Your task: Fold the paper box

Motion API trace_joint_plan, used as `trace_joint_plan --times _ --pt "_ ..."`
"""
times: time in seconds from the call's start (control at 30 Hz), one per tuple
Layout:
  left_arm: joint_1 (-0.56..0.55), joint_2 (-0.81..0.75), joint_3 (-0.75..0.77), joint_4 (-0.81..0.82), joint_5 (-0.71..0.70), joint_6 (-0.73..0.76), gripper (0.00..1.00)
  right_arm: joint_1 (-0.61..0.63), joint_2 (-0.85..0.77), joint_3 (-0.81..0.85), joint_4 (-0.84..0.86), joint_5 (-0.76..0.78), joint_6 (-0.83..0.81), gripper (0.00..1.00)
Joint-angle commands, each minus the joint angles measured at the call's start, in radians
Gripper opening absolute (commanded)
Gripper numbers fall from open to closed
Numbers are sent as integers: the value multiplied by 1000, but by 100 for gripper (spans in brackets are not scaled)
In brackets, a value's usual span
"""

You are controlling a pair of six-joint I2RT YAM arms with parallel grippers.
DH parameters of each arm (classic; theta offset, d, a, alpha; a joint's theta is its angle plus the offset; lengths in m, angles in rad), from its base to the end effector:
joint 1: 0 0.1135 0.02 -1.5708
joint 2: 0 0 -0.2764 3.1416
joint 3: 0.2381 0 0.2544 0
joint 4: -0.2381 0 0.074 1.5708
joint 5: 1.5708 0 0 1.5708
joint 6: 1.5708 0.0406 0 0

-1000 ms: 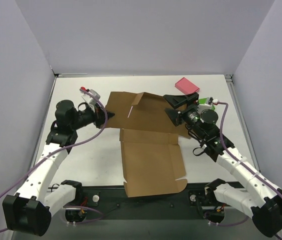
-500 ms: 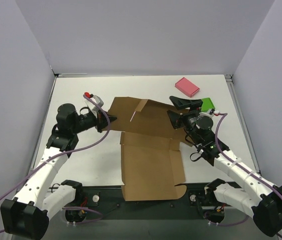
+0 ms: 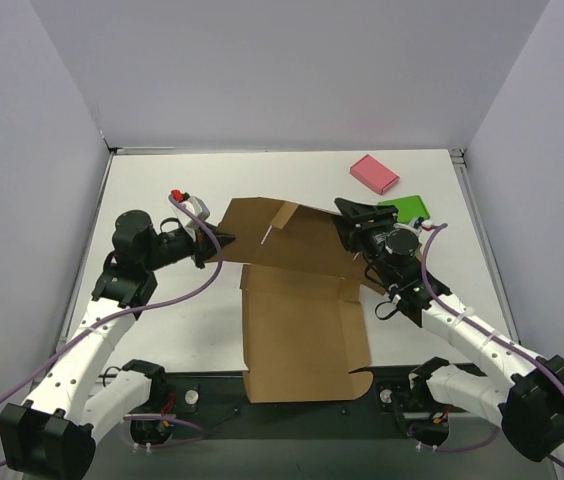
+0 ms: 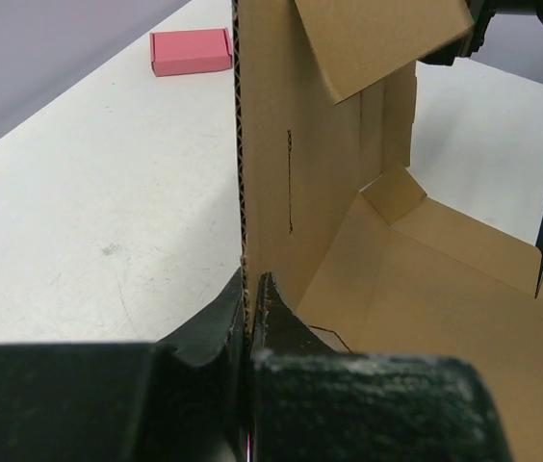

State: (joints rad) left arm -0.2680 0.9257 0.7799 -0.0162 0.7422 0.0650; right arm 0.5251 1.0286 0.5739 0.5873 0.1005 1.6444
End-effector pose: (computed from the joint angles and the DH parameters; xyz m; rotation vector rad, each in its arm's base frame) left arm 0.1949 -0.0820 0.3410 0.8190 1.5509 -0.7880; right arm 0.2090 0.1164 0.3107 0.9735 1.3722 1.6569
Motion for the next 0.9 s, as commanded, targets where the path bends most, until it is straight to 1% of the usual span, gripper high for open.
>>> trace_joint_plan --times 0.0,0.03,0.07,0.1,0.13,0.17,0.3,0.33,0.37,0.47,0.53,0.57,0.6,0.67,0.7,0.77,0.8,0.83,0.87 --pt "-11 -14 5 27 8 13 12 10 -10 1 75 13 -18 39" --pt "-11 -14 7 27 6 7 20 13 -13 -2 74 13 -20 38" --pt "-11 -13 5 27 5 6 38 16 -12 -5 75 13 -20 32" --pt "-13 -14 7 25 3 2 46 15 -12 -8 81 11 -18 30" --pt "-13 -16 9 24 0 1 49 15 -12 -15 83 13 -17 27" --pt "-13 -18 9 22 -1 -1 52 16 -12 -19 86 13 -15 23" --pt "-13 -21 7 24 -4 -10 67 21 -2 -29 98 15 -17 9" --pt "-13 -21 9 24 -7 -13 69 23 4 -32 103 15 -21 6" --pt "-13 -22 12 21 -26 -13 70 24 7 -37 108 16 -26 0" --pt "-13 -37 15 18 -96 -25 72 27 28 -55 150 19 -64 0" --pt "-16 -59 6 18 -190 -30 72 30 48 -65 184 22 -90 0" --pt "-28 -64 5 -34 -231 -31 72 35 57 -69 204 25 -122 0" --pt "-40 -67 12 -53 -294 -40 72 38 68 -78 242 27 -138 0" --pt "-71 -74 21 -102 -366 -83 71 42 100 -89 281 28 -150 0" --pt "-121 -77 22 -111 -447 -137 70 47 116 -98 316 34 -158 0" --pt "-184 -90 16 -125 -535 -191 69 65 158 -106 347 47 -162 0" --pt "-242 -94 10 -125 -579 -235 68 72 174 -111 380 53 -172 0" --pt "-278 -99 -10 -122 -651 -264 68 81 212 -112 400 53 -172 0" --pt "-305 -99 -20 -107 -677 -295 67 84 229 -115 422 51 -172 0"
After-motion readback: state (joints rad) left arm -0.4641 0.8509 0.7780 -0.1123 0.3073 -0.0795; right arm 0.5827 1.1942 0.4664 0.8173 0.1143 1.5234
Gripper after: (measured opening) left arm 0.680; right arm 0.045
